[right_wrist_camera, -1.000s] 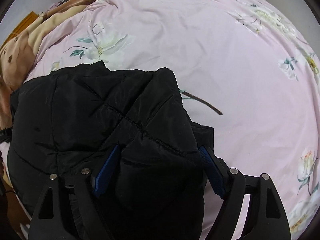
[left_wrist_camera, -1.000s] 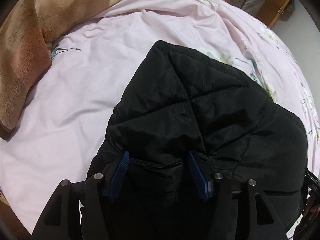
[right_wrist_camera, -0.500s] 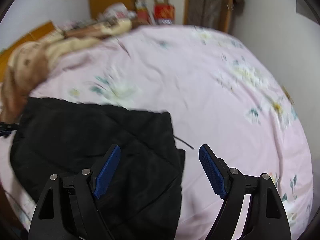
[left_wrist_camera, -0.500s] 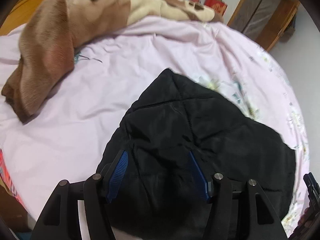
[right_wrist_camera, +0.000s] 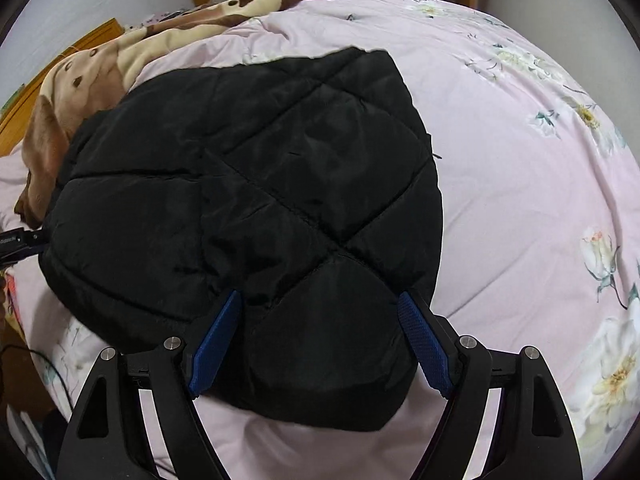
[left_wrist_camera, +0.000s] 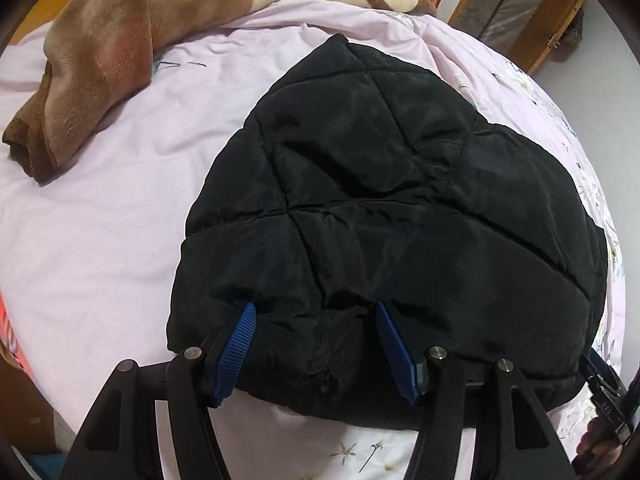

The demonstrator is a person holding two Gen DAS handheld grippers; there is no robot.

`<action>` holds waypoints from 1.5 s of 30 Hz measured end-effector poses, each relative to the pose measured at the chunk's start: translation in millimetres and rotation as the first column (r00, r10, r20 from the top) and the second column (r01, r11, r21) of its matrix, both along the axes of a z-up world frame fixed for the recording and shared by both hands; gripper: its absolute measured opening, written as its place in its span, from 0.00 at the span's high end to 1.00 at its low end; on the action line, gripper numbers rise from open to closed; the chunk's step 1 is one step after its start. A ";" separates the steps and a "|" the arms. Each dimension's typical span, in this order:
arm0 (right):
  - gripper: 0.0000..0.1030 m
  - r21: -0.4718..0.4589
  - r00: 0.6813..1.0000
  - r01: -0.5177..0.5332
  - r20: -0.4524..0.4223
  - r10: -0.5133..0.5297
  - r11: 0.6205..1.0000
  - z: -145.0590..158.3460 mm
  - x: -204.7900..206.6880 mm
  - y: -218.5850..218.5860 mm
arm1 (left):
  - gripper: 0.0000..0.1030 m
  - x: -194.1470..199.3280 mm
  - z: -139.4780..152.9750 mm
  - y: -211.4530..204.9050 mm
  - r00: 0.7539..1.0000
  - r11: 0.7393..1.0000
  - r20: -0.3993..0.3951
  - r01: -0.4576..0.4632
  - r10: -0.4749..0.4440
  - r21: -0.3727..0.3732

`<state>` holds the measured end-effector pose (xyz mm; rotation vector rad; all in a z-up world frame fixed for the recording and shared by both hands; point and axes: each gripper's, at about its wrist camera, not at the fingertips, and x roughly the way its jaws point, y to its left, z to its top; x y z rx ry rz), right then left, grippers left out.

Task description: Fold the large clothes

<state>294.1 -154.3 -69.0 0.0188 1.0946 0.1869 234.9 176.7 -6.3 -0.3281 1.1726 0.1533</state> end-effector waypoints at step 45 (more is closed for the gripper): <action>0.21 -0.068 0.926 0.121 0.367 -0.088 0.990 155.3 -215.6 21.6 | 0.26 -241.8 146.9 -197.2 0.918 0.953 0.371 0.020 -0.137 0.303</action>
